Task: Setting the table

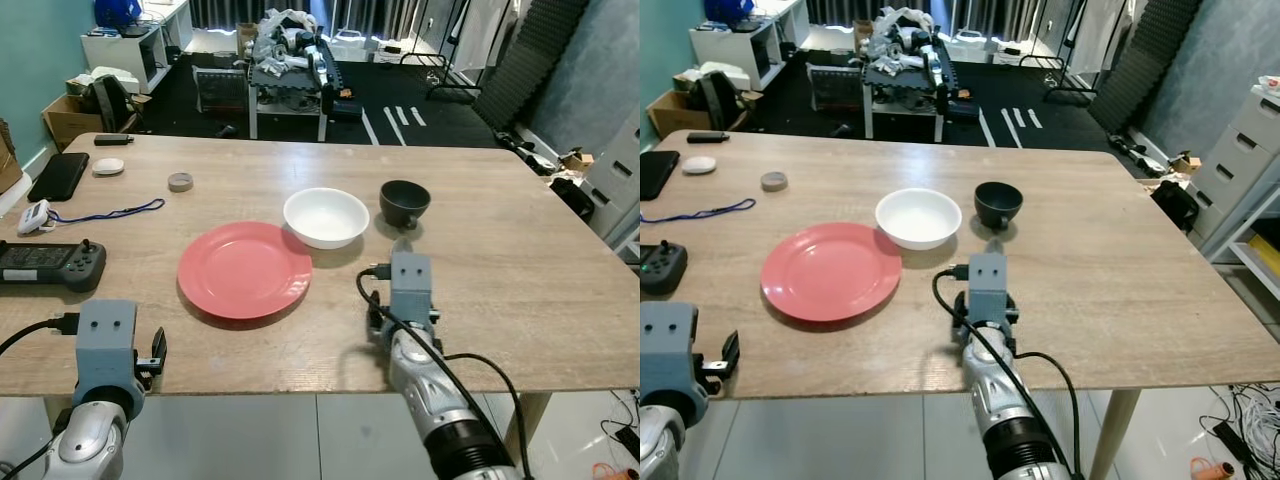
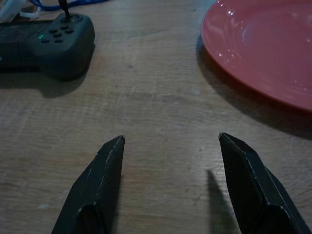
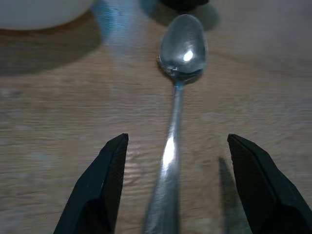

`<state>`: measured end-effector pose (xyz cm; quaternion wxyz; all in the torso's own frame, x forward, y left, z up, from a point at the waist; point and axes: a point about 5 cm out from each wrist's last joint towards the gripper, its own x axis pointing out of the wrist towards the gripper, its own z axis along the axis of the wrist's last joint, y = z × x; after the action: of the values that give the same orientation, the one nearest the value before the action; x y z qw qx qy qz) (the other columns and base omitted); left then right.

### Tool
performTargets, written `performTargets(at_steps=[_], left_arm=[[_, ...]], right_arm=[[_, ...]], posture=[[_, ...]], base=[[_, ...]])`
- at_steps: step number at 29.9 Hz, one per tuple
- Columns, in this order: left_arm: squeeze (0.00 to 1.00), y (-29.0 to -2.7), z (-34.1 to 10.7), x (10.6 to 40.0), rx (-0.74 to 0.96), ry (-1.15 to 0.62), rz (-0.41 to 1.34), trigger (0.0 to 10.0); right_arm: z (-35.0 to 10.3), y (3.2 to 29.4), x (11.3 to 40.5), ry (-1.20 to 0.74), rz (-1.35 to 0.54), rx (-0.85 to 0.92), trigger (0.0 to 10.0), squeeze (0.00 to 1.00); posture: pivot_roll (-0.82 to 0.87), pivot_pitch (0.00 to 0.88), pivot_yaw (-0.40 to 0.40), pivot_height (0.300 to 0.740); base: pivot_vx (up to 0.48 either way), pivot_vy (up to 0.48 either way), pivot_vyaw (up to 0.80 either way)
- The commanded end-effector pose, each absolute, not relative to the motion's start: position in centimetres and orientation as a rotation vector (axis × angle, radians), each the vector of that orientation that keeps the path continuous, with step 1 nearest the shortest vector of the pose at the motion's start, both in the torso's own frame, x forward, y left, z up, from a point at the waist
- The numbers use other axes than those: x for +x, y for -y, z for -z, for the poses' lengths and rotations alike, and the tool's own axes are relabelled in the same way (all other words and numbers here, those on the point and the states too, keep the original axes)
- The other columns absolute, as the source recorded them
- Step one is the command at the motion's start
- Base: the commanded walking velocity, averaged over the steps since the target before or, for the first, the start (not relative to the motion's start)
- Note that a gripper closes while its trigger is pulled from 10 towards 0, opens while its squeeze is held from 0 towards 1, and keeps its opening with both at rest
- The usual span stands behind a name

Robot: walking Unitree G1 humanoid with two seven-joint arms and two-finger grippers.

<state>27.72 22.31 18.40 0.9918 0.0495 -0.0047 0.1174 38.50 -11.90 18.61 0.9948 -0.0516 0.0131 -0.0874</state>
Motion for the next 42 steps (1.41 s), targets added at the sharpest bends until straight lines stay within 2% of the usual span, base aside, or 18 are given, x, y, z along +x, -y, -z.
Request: performTargets(at_steps=[1,16,19,22,28,33,36,42], left_arm=[[0.00,-22.4,-17.9,27.5,0.105,-0.013,-0.250,10.0],[0.00,-22.5,-17.9,27.6,0.105,-0.012,-0.248,10.0],[0.00,-22.5,-17.9,27.5,0.106,-0.011,-0.251,10.0],[0.00,-22.5,-17.9,27.5,0.105,-0.011,-0.251,10.0],[0.00,-22.3,-17.9,27.6,0.105,-0.011,-0.244,10.0],[0.00,-22.3,-17.9,27.7,0.106,-0.009,-0.242,10.0],[0.00,-22.3,-18.0,27.6,0.107,-0.009,-0.242,10.0],[0.00,-22.3,-18.0,27.4,0.108,-0.011,-0.244,10.0]], right_arm=[[-17.9,12.1,38.4,-0.047,0.187,-0.122,10.0,0.00],[-18.3,14.2,38.9,-0.020,0.257,-0.152,10.0,0.00],[-17.6,15.6,39.1,-0.058,0.294,-0.161,10.0,0.00],[-17.3,15.9,39.1,-0.085,0.294,-0.132,10.0,0.00],[-17.9,12.3,39.6,-0.116,0.104,0.224,10.0,0.00],[-18.6,10.8,39.8,-0.099,0.027,0.295,10.0,0.00],[-18.8,9.7,40.0,-0.082,0.007,0.238,10.0,0.00],[-18.4,9.3,40.1,-0.083,0.061,0.111,10.0,0.00]], posture=[[0.16,0.234,0.030,0.740],[0.16,0.223,0.034,0.740],[0.16,0.217,0.033,0.740],[0.16,0.216,0.033,0.740],[0.16,0.213,0.036,0.740],[0.17,0.212,0.037,0.740],[0.17,0.215,0.036,0.740],[0.19,0.233,0.037,0.740]], base=[[0.000,0.000,0.00],[0.000,0.000,0.00],[0.000,0.000,0.00],[0.000,0.000,0.00],[0.000,0.000,0.00],[0.000,0.000,0.00],[0.000,0.000,0.00],[0.000,0.000,0.00]])
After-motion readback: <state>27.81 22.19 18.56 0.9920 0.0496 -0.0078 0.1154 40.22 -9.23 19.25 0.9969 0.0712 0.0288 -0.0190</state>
